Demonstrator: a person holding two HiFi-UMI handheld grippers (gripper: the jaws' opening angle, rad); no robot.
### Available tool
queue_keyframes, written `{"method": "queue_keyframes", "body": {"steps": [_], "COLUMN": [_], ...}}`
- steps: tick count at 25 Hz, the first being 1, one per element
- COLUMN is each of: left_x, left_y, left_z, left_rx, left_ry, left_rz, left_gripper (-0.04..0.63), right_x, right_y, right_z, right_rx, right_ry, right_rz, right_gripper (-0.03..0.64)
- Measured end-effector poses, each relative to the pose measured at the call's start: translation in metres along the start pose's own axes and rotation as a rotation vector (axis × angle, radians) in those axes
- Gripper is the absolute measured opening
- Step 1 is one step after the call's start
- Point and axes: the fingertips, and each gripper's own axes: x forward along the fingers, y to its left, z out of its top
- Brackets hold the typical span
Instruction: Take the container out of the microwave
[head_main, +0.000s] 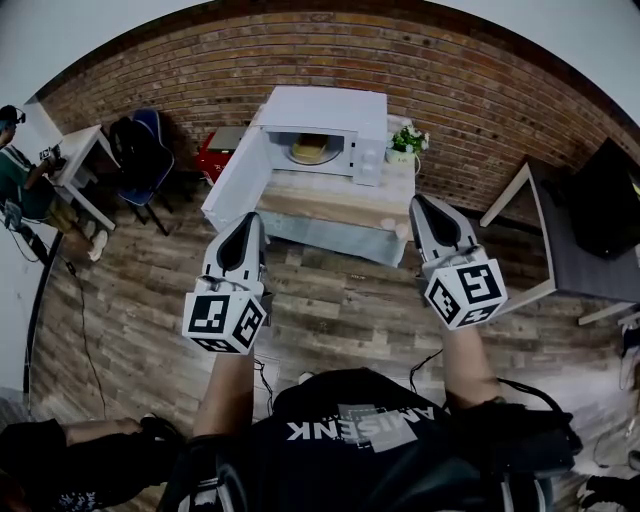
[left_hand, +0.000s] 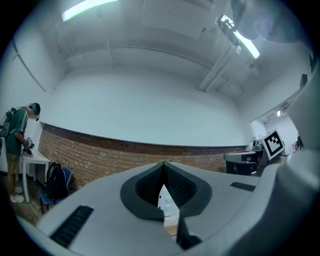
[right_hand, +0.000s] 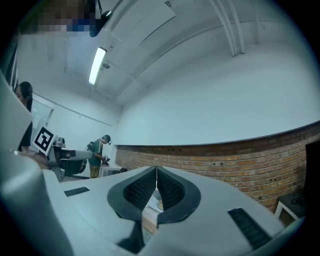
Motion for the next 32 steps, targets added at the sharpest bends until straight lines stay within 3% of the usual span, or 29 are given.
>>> {"method": "queue_keyframes", "body": {"steps": [4,20,32], "left_x": [-0.006,-0.023,-0.011], "left_y": [0.015,0.052,0.076], "left_z": [0.009,-0.026,-0.046], "left_rx": [-0.001,-0.053,-0.084], "left_ry": [-0.054,0.005,0.036], "left_rz": [0.035,-0.068,-0.07], "left_gripper": [0.012,0.012,0.012], "right_x": [0.004,0.022,0.05], "right_y": [0.004,0.055,0.063], "right_z": [-0.001,-0.009,-0.014], "right_rx": [0.018,-0.022,-0.062], "right_ry": [0.003,0.04,0.048], "right_rz": [-0.014,-0.053,-0.045], "right_gripper": [0.041,0.042,0.043]}}
